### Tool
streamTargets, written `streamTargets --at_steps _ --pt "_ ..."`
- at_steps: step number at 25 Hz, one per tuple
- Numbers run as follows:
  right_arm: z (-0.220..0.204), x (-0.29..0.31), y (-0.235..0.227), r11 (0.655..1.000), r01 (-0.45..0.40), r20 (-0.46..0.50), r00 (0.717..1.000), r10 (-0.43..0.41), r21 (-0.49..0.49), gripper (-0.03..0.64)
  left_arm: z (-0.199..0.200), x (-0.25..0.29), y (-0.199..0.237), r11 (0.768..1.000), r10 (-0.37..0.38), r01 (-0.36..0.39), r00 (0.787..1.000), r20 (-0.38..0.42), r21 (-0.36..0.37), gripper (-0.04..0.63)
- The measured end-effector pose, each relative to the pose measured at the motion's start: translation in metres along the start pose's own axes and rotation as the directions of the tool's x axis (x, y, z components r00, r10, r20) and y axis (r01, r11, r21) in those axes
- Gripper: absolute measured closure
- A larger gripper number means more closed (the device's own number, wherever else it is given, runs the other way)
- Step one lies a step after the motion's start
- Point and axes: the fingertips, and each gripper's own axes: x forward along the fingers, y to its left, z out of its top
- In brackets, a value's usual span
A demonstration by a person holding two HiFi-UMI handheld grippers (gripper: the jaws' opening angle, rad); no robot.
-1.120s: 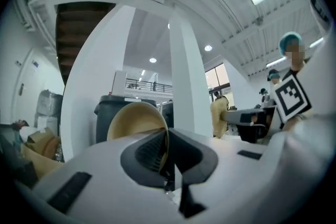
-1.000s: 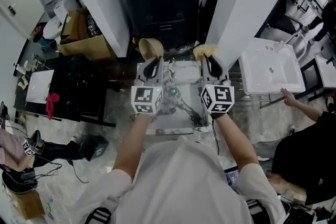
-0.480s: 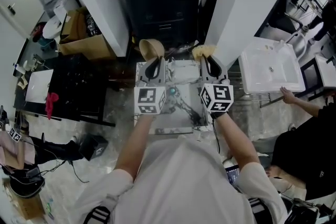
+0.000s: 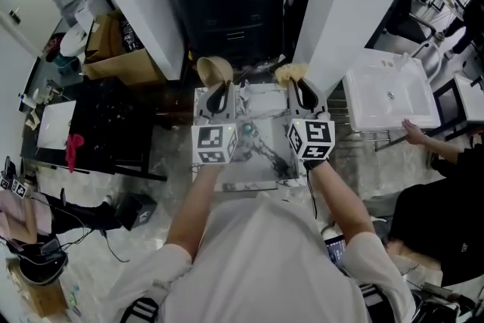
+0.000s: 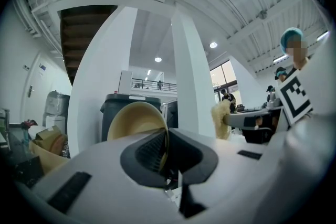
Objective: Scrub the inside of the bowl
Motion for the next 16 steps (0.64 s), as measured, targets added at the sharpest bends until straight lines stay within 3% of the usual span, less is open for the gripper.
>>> streamTargets --at_steps 16 --pt "-0.016 -0.002 -0.001 1.0 -0.014 -0.047 0.999 0.013 -0.019 0.557 -0.01 0.003 -0.006 1.0 -0.01 0.009 1.0 -0.024 -0.005 0.574"
